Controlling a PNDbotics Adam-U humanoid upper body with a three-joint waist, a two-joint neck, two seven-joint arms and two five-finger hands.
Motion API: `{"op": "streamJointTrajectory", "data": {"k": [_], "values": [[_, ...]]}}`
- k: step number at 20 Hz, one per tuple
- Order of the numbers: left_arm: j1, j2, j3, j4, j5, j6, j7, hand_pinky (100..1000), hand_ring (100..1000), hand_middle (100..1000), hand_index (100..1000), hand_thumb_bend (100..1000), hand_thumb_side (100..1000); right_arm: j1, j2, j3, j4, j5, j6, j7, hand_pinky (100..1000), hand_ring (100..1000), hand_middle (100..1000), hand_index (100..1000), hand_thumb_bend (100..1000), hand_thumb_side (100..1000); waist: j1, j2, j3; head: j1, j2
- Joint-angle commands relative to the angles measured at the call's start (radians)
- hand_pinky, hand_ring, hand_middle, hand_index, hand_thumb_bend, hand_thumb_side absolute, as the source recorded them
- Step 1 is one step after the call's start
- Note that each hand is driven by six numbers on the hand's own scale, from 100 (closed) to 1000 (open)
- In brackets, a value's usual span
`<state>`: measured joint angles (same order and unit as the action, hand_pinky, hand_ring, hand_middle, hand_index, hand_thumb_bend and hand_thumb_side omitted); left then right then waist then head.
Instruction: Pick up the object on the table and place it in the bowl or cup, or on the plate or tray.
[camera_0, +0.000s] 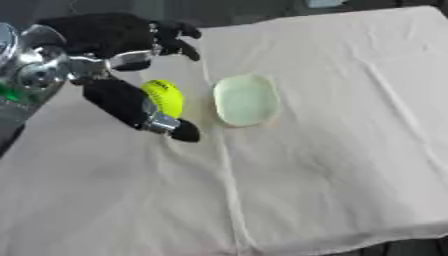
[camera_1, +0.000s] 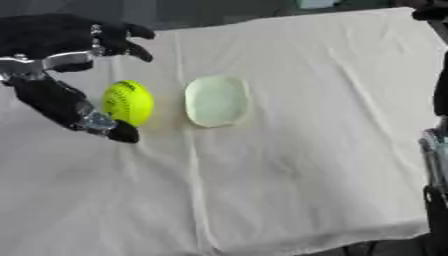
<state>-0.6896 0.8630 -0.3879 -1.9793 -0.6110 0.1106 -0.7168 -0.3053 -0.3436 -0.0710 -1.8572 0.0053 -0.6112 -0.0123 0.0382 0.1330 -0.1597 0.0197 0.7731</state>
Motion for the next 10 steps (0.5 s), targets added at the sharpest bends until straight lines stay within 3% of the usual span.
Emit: {"op": "streamJointTrajectory", "data": {"k": [1, 2, 3, 4, 6, 7, 8, 10], "values": [[-0.045, 0.014, -0.001, 0.031, -0.010, 0.024, -0.051, 803, 861, 1000, 925, 771, 999, -0.009, -0.022, 0.000, -0.009, -0.003, 0.001, 0.004, 631, 750, 786, 940, 100, 1000, 0.001, -0.016, -0.004, 0.013, -0.003], [-0.063, 0.005, -0.009, 0.060, -0.018, 0.025, -0.066, 818, 877, 1000, 927, 780, 996, -0.010, -0.022, 0.001, -0.008, -0.003, 0.002, 0.005, 631, 749, 786, 941, 100, 1000, 0.003, -0.016, -0.007, 0.015, -0.003], [-0.081, -0.006, -0.017, 0.092, -0.028, 0.021, -0.082, 823, 882, 1000, 927, 690, 994, -0.010, -0.021, 0.002, -0.008, -0.003, 0.002, 0.006, 631, 749, 786, 941, 100, 1000, 0.004, -0.016, -0.009, 0.016, -0.003], [-0.098, -0.020, -0.026, 0.126, -0.038, 0.016, -0.100, 831, 891, 1000, 925, 778, 992, -0.011, -0.021, 0.004, -0.008, -0.003, 0.002, 0.007, 631, 749, 786, 941, 100, 1000, 0.006, -0.016, -0.013, 0.018, -0.003], [-0.126, -0.049, -0.040, 0.196, -0.063, 0.003, -0.135, 836, 901, 1000, 924, 772, 989, -0.013, -0.020, 0.006, -0.007, -0.004, 0.002, 0.010, 630, 748, 785, 941, 100, 1000, 0.007, -0.015, -0.021, 0.020, -0.003], [-0.139, -0.065, -0.046, 0.231, -0.077, -0.003, -0.152, 839, 908, 1000, 924, 673, 965, -0.013, -0.020, 0.007, -0.007, -0.004, 0.002, 0.011, 630, 748, 785, 941, 100, 1000, 0.008, -0.015, -0.024, 0.021, -0.003], [-0.149, -0.079, -0.051, 0.266, -0.093, -0.008, -0.170, 840, 910, 1000, 923, 771, 990, -0.014, -0.019, 0.007, -0.007, -0.005, 0.003, 0.012, 630, 748, 785, 942, 100, 1000, 0.009, -0.014, -0.028, 0.023, -0.003], [-0.167, -0.108, -0.058, 0.344, -0.130, -0.017, -0.185, 845, 918, 1000, 923, 771, 991, -0.016, -0.018, 0.009, -0.007, -0.005, 0.003, 0.014, 630, 748, 785, 942, 100, 1000, 0.011, -0.013, -0.036, 0.027, -0.003]]}}
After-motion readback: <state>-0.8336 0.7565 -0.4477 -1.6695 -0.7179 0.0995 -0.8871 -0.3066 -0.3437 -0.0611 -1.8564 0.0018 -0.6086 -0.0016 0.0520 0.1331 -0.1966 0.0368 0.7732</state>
